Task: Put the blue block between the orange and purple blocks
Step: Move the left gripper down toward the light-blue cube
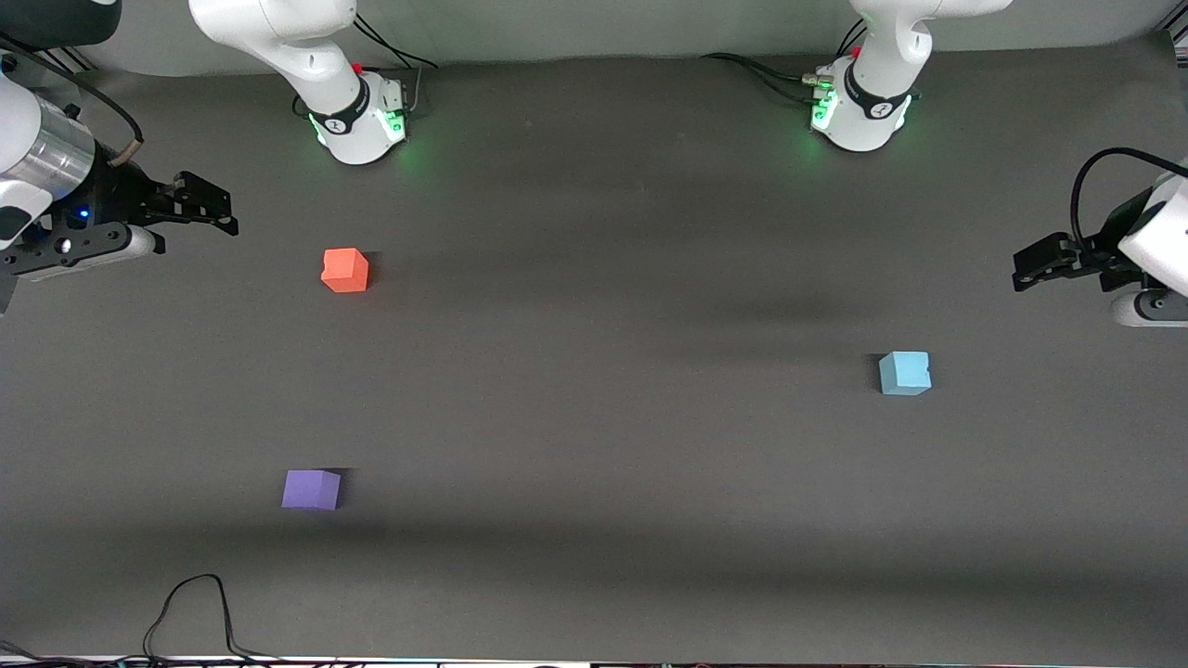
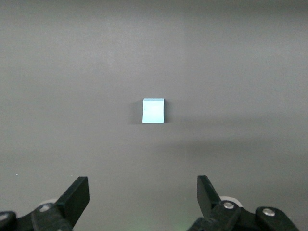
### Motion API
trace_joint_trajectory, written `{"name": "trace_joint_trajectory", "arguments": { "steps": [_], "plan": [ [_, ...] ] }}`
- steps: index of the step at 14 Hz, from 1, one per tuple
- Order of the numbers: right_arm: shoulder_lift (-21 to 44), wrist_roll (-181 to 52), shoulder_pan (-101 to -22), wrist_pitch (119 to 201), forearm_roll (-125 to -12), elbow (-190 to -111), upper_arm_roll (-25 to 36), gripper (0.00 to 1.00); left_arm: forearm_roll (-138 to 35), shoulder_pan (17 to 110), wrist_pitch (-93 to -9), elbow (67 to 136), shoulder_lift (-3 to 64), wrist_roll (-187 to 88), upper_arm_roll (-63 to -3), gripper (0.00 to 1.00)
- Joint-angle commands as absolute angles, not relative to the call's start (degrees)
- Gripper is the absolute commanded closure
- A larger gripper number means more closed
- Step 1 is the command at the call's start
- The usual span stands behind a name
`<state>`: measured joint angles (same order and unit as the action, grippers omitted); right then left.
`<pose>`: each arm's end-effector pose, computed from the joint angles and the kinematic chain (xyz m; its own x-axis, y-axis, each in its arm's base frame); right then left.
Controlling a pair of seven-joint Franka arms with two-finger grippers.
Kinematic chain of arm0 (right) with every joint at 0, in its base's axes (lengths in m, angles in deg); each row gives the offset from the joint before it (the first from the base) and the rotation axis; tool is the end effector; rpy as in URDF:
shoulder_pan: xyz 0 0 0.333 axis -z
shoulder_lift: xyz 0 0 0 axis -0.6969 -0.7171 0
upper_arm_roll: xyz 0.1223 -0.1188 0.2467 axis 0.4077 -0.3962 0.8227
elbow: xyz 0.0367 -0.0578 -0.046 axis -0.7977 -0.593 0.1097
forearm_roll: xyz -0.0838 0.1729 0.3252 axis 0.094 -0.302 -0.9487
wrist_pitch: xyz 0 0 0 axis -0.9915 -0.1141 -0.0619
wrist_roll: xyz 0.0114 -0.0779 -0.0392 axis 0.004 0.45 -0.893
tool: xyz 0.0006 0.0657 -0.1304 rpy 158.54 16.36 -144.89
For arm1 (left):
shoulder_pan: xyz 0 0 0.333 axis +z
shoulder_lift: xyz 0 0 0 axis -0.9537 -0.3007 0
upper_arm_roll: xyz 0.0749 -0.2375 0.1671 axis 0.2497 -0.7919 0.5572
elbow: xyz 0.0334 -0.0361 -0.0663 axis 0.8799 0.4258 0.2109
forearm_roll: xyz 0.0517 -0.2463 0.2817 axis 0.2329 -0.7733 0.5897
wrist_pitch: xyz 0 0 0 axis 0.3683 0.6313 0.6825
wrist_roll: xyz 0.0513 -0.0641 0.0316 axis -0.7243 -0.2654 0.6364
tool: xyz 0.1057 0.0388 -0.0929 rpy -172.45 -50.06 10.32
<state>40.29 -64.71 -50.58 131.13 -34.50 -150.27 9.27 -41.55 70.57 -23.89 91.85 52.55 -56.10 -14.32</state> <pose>0.4936 0.0464 0.5469 0.9779 0.1780 -0.1096 0.1717 -0.9830 -0.0648 0.5524 -0.0123 0.5386 0.9977 -0.0294 -0.0614 -0.0305 -0.9994 -0.0175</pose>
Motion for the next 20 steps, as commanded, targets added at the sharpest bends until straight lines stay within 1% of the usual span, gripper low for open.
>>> {"name": "trace_joint_trajectory", "arguments": {
  "steps": [1,6,9,15,16,18,20],
  "plan": [
    [39.0,-63.2,-51.2,131.1,-34.6,-148.7,9.2,0.0,-42.0,69.5,-22.6,91.4,53.1,-55.9,-13.7,0.0],
    [38.4,-63.0,-52.5,131.1,-33.0,-149.1,9.3,0.0,-42.2,69.5,-22.7,92.2,53.1,-56.1,-13.6,0.0],
    [38.4,-63.0,-52.5,131.1,-33.0,-149.0,9.3,0.0,-42.3,69.5,-25.0,92.9,52.9,-56.1,-13.7,0.0],
    [38.3,-63.0,-52.6,131.1,-33.0,-149.0,9.4,0.0,-42.2,69.8,-29.5,93.3,49.0,-56.2,-13.6,0.0],
    [38.3,-63.0,-52.6,131.1,-33.0,-149.0,9.4,0.0,-42.2,70.0,-31.0,95.3,49.2,-56.6,-13.6,0.0],
    [38.3,-63.0,-52.5,131.1,-33.0,-149.0,9.4,0.0,-42.0,70.2,-36.8,102.0,51.0,-57.9,-13.5,0.0],
    [38.5,-63.0,-52.5,131.1,-33.2,-149.0,9.4,0.0,-41.6,70.2,-42.4,107.6,51.0,-58.1,-13.4,0.0]
  ]
}}
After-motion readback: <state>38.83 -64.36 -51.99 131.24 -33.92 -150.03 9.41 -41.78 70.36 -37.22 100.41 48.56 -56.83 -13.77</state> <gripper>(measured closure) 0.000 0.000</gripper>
